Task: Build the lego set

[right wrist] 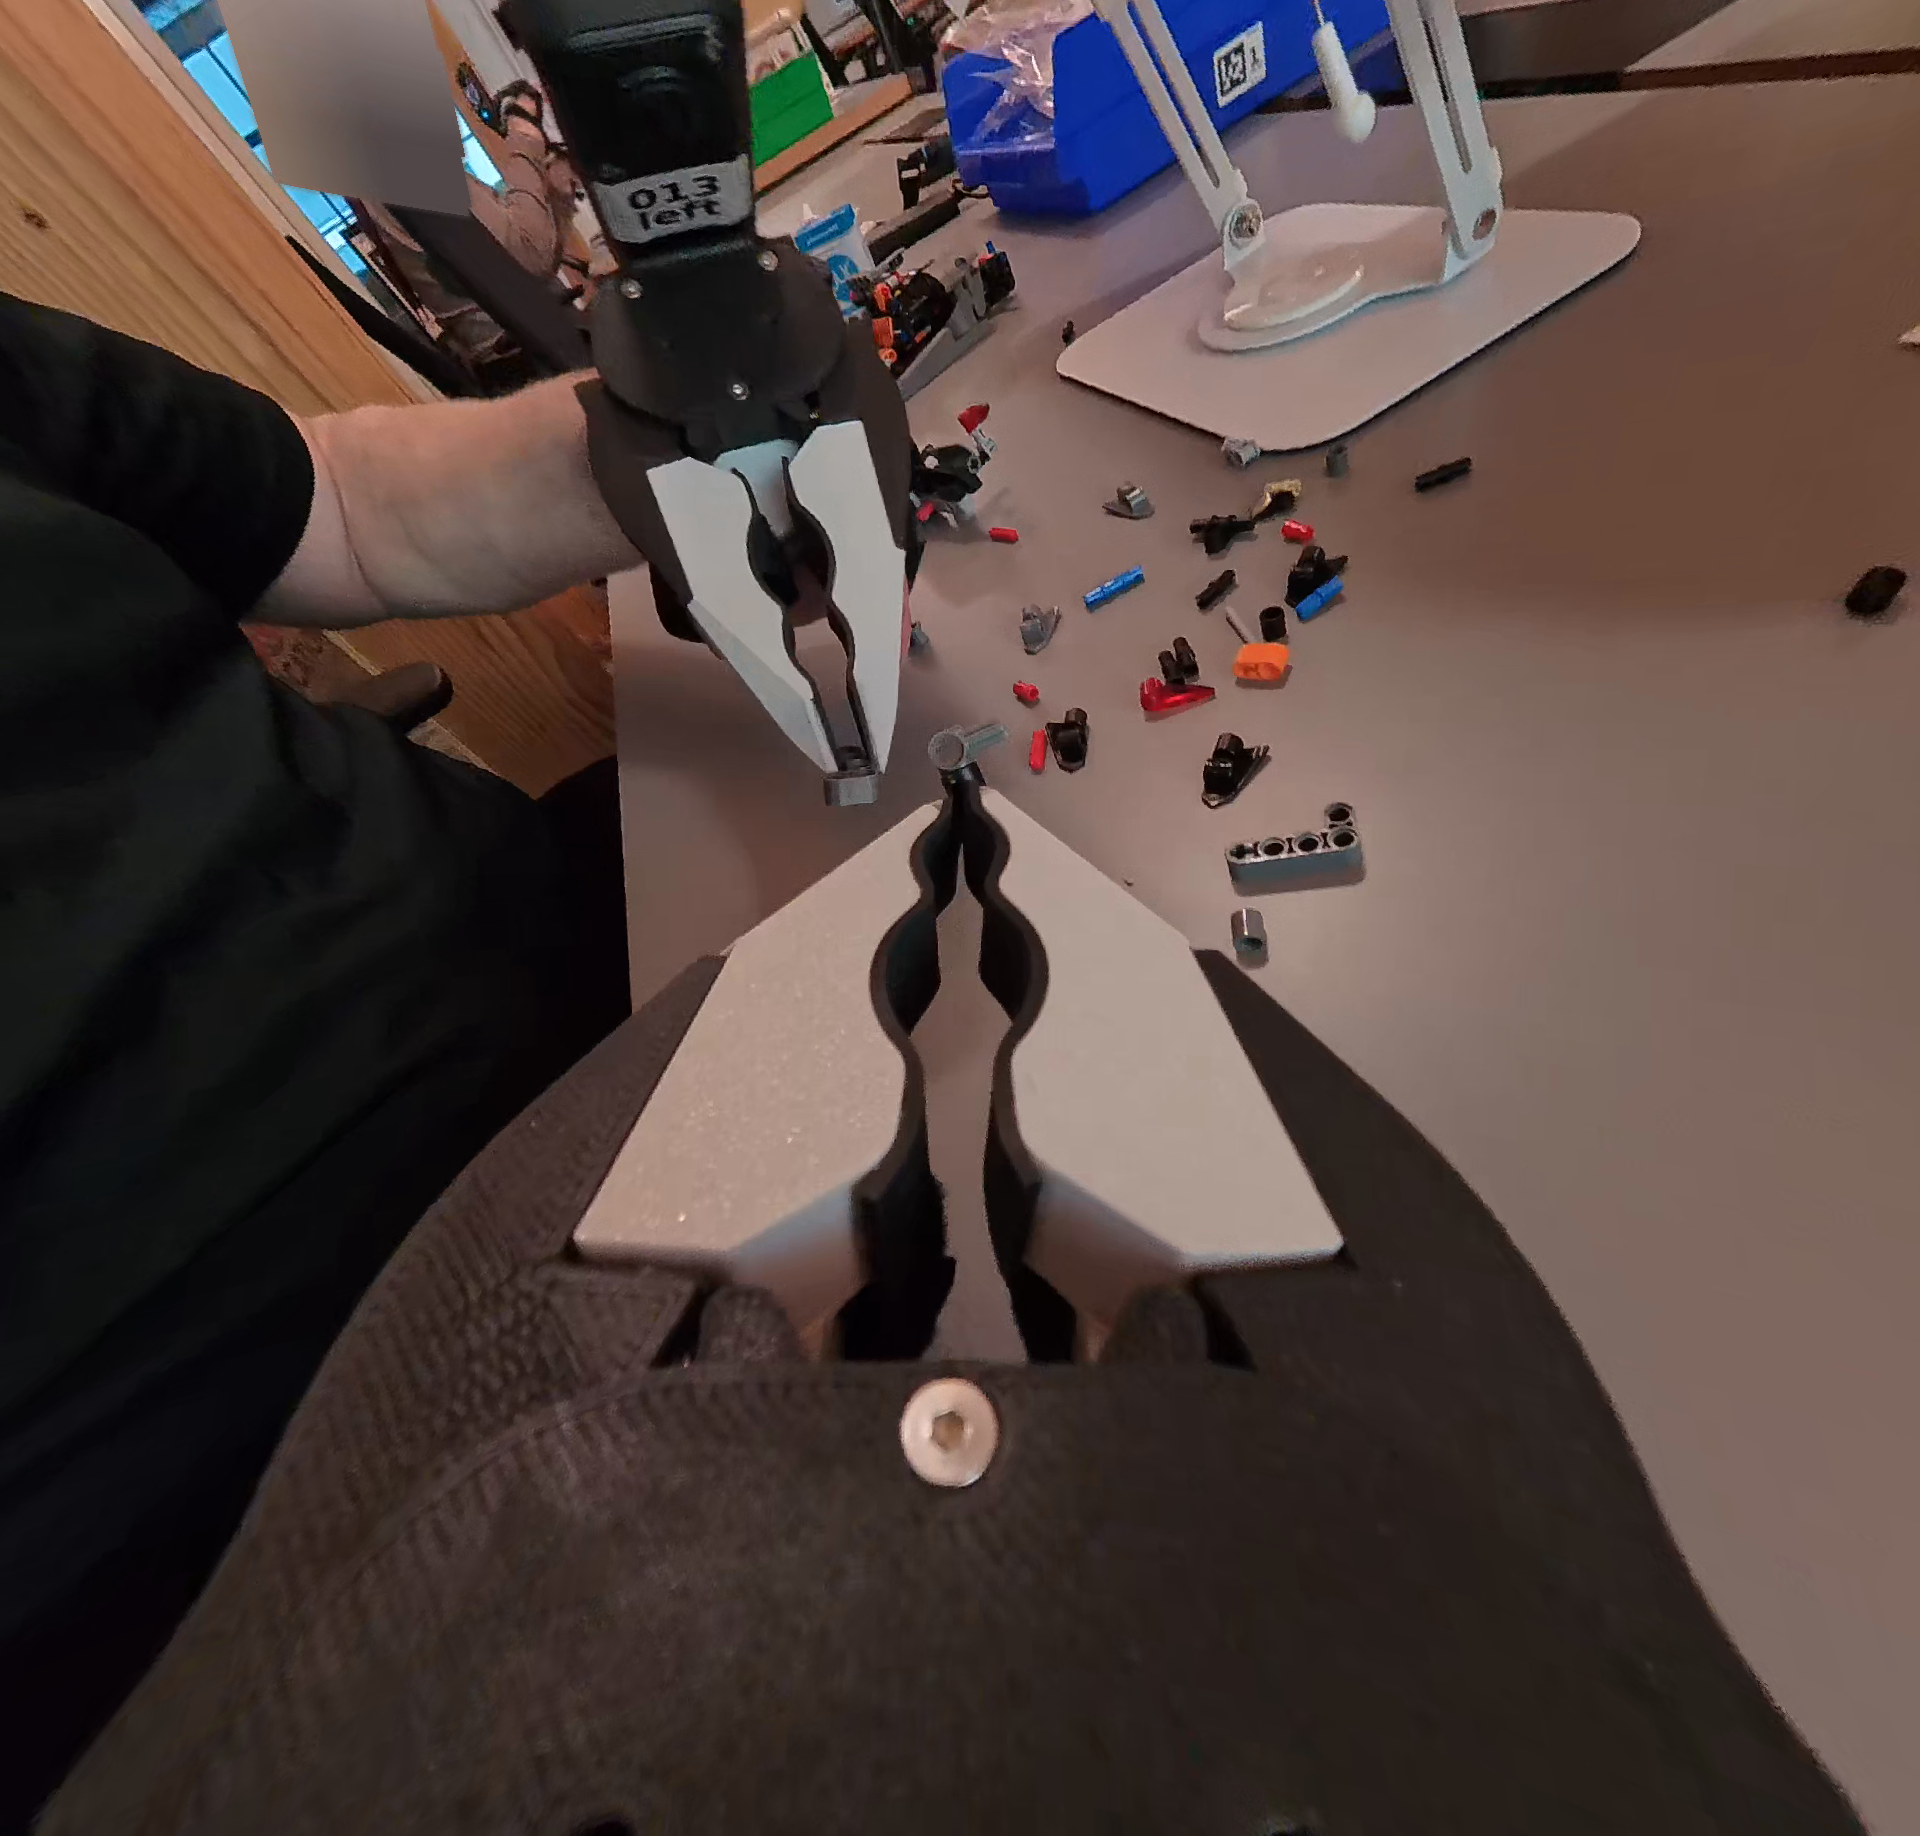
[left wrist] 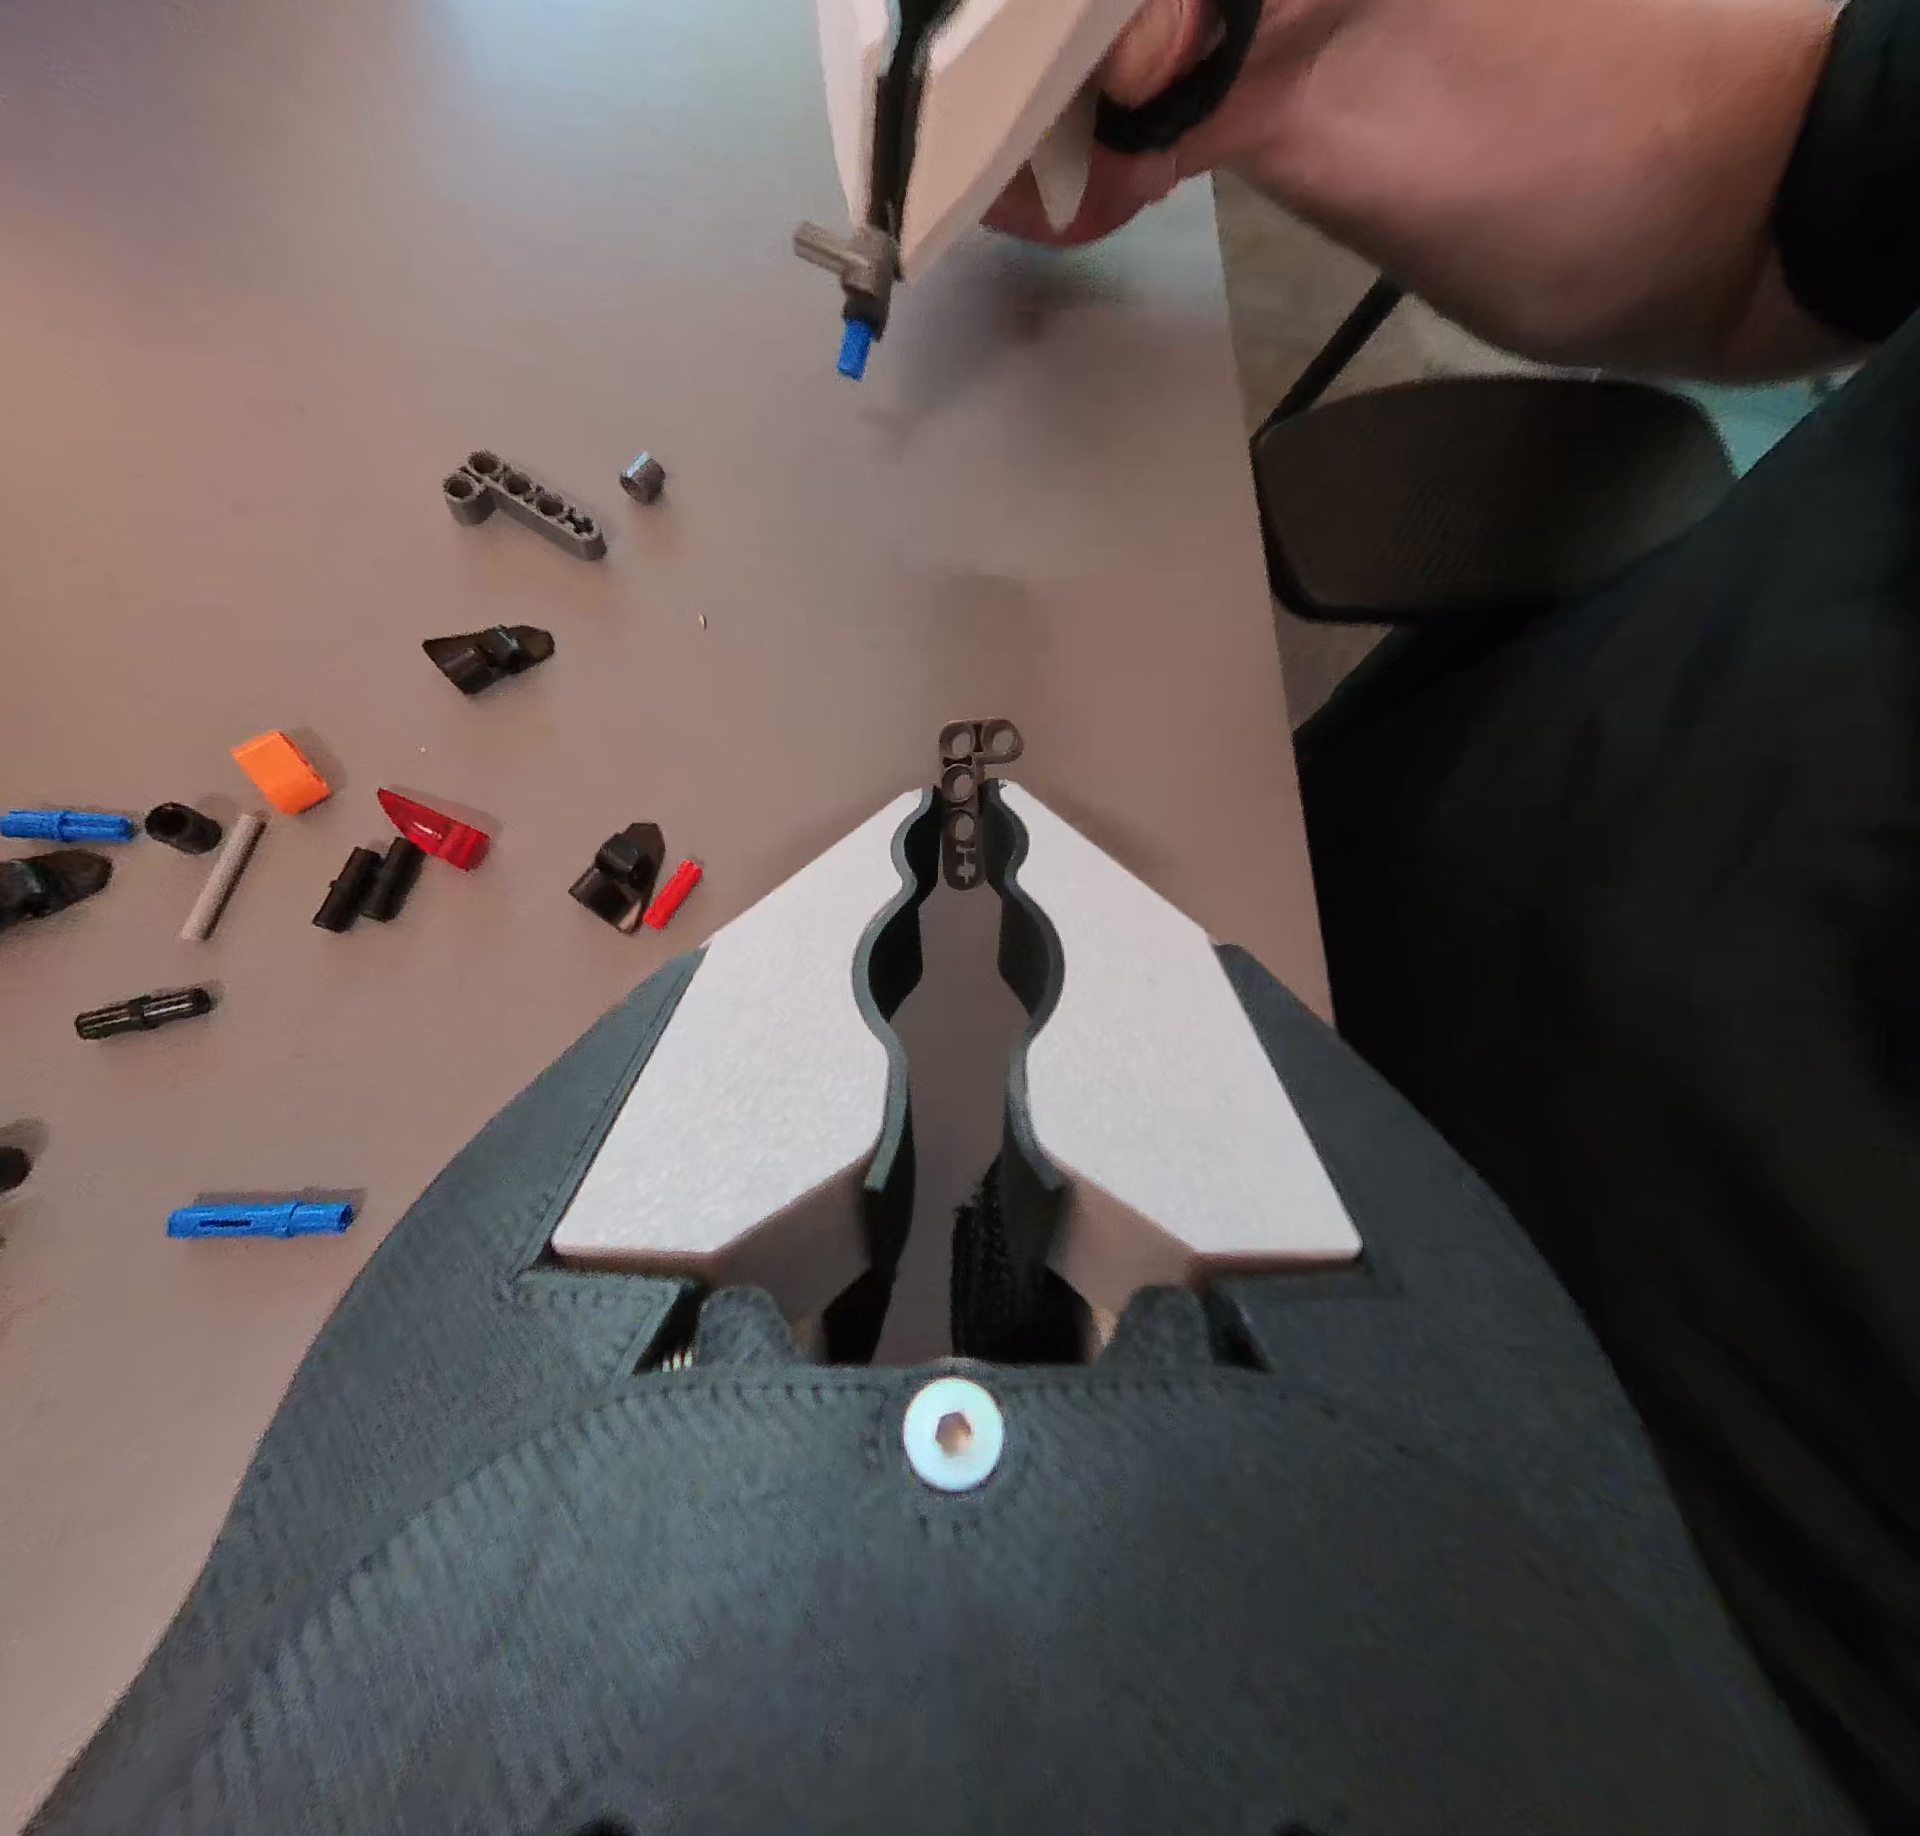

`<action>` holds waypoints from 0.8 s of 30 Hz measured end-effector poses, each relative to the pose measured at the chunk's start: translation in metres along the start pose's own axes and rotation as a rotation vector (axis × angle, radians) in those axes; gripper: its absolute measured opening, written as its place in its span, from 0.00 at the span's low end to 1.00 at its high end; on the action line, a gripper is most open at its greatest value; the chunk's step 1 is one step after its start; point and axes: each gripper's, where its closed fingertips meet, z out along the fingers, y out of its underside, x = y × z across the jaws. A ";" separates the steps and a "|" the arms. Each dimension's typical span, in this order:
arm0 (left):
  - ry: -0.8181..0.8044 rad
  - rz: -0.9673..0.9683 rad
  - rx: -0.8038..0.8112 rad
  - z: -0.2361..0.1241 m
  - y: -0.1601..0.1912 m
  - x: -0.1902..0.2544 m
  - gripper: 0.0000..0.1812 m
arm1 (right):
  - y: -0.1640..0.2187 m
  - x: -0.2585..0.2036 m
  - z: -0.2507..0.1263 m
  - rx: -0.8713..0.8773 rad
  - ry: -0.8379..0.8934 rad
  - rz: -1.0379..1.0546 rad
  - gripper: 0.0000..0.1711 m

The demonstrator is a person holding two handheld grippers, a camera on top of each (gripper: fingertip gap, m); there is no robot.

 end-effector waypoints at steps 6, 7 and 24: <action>0.032 -0.105 0.140 -0.010 -0.018 -0.005 0.03 | -0.013 -0.003 0.000 0.029 0.014 -0.048 0.00; 0.026 -0.110 0.144 -0.012 -0.018 -0.006 0.03 | -0.013 -0.003 0.001 0.021 0.018 -0.057 0.00; -0.257 0.102 -0.054 -0.004 0.007 -0.024 0.03 | 0.004 -0.007 0.009 -0.103 0.084 -0.154 0.00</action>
